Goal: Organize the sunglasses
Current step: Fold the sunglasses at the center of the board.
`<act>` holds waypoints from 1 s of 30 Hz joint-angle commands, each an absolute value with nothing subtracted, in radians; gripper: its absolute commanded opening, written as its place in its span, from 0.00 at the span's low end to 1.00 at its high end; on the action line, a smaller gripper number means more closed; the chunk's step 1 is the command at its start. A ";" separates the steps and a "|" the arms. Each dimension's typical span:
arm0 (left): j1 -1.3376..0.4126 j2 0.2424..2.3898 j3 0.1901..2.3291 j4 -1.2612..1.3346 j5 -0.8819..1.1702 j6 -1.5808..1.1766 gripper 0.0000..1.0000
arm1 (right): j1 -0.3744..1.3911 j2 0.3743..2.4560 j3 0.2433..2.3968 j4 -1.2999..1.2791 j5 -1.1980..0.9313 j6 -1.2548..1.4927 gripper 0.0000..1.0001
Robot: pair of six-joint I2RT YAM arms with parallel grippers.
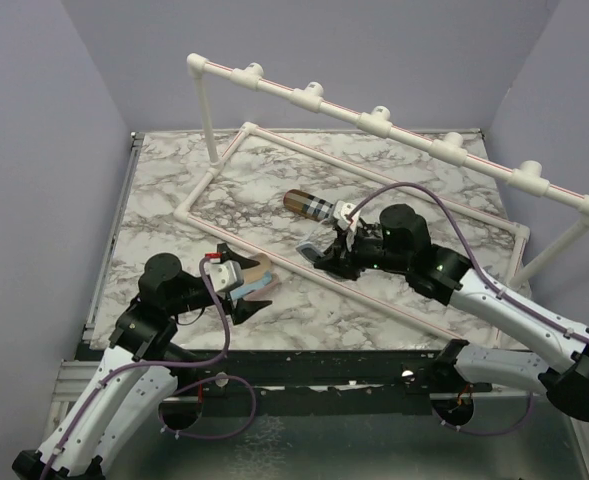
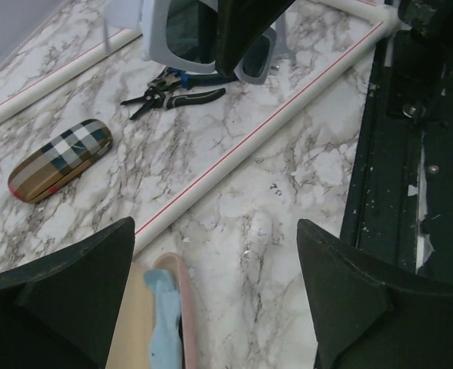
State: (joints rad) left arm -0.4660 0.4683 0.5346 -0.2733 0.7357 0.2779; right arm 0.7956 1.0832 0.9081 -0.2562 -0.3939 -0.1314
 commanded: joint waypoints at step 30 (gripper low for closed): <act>-0.464 0.523 0.577 0.262 0.746 -0.431 0.29 | 0.987 1.169 0.807 0.529 -0.678 -0.155 0.00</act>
